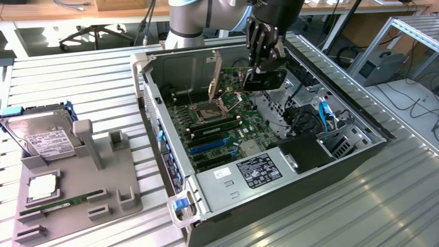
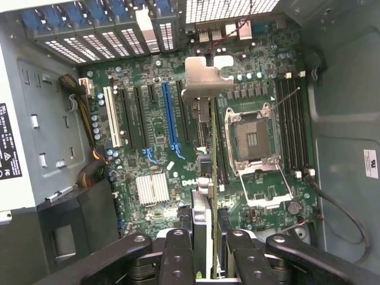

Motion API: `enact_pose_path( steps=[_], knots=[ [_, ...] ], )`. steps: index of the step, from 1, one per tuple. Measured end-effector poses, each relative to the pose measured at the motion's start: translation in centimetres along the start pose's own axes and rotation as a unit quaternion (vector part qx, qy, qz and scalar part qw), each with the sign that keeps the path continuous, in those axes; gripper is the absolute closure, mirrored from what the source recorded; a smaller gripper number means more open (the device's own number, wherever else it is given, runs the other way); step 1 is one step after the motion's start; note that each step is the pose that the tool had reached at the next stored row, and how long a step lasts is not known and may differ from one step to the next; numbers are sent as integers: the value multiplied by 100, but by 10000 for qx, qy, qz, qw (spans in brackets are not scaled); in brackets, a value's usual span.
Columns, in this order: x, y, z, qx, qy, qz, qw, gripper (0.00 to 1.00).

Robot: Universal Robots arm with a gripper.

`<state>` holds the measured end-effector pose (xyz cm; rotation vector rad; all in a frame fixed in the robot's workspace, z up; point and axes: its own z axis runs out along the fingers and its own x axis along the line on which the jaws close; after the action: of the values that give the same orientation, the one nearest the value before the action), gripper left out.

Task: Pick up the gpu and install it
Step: 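Insert the gpu into the slot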

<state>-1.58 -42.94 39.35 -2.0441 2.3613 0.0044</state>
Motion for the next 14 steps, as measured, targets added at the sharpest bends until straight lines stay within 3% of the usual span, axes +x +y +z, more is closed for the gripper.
enact_pose_path(
  steps=[14],
  knots=[
    [0, 0, 1, -1, 2, -141, 9999, 73]
  ],
)
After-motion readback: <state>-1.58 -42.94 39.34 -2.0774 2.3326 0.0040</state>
